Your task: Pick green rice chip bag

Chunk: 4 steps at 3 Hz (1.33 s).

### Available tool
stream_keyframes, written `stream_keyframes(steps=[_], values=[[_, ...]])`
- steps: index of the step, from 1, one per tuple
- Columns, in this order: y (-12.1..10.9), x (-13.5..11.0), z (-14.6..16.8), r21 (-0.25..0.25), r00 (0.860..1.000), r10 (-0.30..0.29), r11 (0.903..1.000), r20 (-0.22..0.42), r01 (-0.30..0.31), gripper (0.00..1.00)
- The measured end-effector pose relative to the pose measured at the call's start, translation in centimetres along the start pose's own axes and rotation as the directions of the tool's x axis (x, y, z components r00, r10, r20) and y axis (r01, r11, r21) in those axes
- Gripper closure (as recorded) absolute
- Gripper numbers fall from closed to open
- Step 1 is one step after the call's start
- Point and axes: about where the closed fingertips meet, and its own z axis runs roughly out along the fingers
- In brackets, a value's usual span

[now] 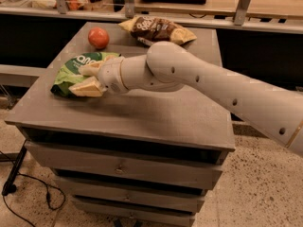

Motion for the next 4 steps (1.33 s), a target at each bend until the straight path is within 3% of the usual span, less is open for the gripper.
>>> stream_keyframes(steps=[1,2,3,4], values=[[0.0,-0.3,0.4,-0.01,1.0,-0.009,0.9999,0.0,0.009,0.87],[-0.1,-0.3,0.3,-0.008,1.0,-0.01,0.9999,0.001,0.01,1.0],[-0.3,-0.3,-0.1,0.004,1.0,0.009,0.9999,0.007,-0.009,1.0],[-0.5,-0.6,-0.8,0.015,0.993,0.097,0.9951,0.075,-0.098,1.0]])
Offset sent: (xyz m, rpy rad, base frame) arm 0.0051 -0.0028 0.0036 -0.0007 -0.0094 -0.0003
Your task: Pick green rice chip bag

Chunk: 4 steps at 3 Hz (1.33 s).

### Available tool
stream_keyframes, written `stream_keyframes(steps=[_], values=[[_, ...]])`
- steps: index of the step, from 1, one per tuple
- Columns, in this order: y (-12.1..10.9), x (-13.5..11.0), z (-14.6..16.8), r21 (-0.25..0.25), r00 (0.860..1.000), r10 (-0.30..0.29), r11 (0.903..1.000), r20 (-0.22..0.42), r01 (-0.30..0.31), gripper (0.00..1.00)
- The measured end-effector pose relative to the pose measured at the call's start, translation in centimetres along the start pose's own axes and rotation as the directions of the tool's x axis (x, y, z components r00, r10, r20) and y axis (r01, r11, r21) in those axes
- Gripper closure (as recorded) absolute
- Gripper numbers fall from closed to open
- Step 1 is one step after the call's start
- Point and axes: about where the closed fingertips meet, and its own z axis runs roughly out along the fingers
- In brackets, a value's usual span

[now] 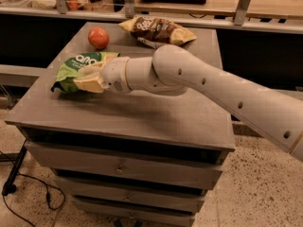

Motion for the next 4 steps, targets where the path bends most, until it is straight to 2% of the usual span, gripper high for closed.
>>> stream_keyframes(steps=[1,2,4], values=[[0.3,-2.1,-0.6,-0.025,0.991,0.085,0.9963,0.106,-0.082,1.0],[0.4,-4.1,-1.2,-0.045,0.983,0.111,0.9934,0.145,-0.105,1.0],[-0.1,-7.5,-2.3,-0.045,0.985,0.082,0.9961,0.152,-0.076,1.0]])
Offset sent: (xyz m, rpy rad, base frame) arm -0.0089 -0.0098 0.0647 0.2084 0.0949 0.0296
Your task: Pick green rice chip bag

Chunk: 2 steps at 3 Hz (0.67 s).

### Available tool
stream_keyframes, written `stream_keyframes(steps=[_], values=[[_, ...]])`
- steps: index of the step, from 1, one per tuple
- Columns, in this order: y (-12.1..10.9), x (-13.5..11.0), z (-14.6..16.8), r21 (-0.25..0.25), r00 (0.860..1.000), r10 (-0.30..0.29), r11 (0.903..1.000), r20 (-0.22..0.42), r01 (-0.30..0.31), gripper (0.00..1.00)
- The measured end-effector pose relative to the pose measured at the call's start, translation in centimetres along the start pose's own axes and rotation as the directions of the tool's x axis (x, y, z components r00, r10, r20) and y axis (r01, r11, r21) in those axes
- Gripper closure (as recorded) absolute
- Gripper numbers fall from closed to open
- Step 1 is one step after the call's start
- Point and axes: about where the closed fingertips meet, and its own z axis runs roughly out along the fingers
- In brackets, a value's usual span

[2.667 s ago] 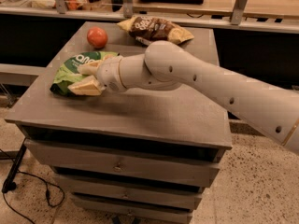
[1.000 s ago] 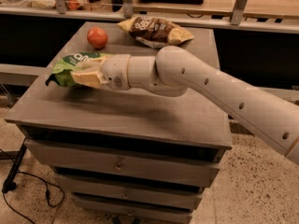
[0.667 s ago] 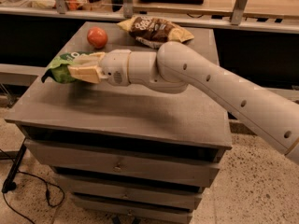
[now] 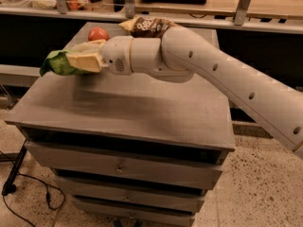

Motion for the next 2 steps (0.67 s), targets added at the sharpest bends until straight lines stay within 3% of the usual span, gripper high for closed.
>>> stream_keyframes(steps=[1,2], values=[[-0.25,-0.22,-0.07,-0.028,0.999,0.053,0.9982,-0.012,-0.053,1.0],[-0.24,-0.22,-0.06,-0.029,0.999,0.052,0.9982,-0.012,-0.053,1.0]])
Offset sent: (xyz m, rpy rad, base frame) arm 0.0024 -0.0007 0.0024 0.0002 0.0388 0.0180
